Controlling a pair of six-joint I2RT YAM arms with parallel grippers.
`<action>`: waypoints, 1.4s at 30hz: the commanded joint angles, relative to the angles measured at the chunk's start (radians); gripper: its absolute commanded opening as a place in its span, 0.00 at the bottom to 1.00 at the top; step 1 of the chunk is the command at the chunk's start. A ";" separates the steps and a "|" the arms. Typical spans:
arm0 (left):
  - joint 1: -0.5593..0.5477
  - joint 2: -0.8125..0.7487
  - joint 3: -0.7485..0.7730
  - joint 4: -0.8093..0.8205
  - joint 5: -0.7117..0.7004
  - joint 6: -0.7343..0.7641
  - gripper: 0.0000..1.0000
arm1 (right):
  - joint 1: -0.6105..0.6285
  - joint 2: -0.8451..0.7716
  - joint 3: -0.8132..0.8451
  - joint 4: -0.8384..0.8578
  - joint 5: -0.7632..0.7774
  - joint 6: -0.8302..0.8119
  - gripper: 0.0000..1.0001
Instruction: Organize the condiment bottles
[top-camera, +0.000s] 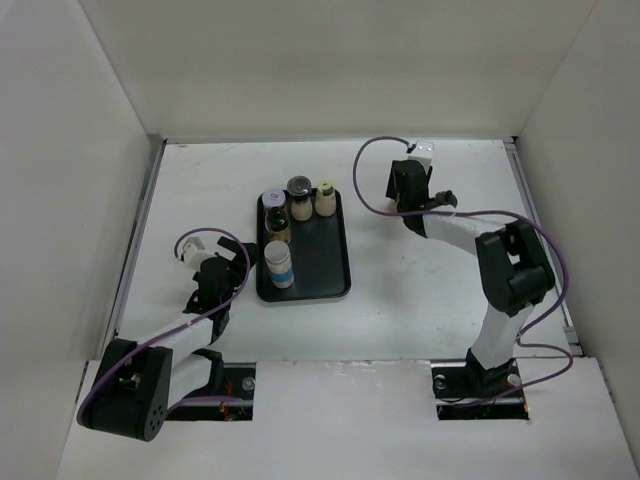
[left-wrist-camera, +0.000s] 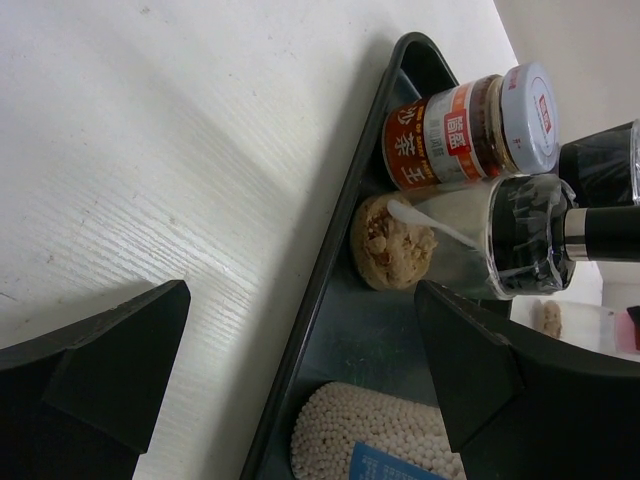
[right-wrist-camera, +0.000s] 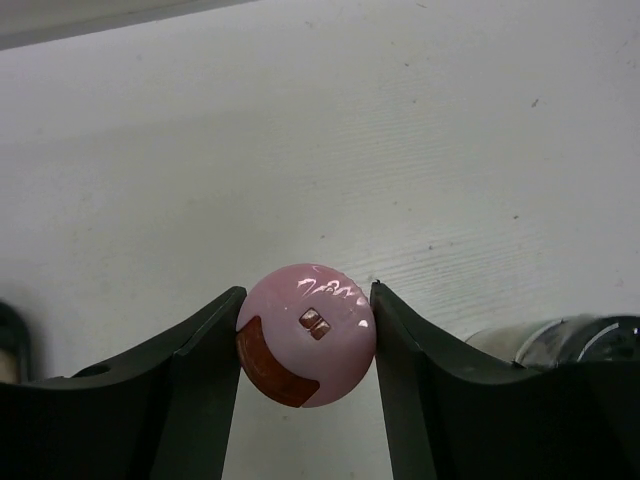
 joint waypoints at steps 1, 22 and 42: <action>-0.002 0.000 0.015 0.051 0.005 0.011 1.00 | 0.094 -0.163 -0.034 0.067 -0.002 -0.007 0.46; -0.005 -0.043 0.002 0.043 0.007 0.011 1.00 | 0.471 0.121 0.228 0.085 -0.045 0.030 0.49; 0.003 -0.040 0.002 0.042 0.016 0.012 1.00 | 0.490 -0.100 0.052 0.059 -0.048 0.082 0.84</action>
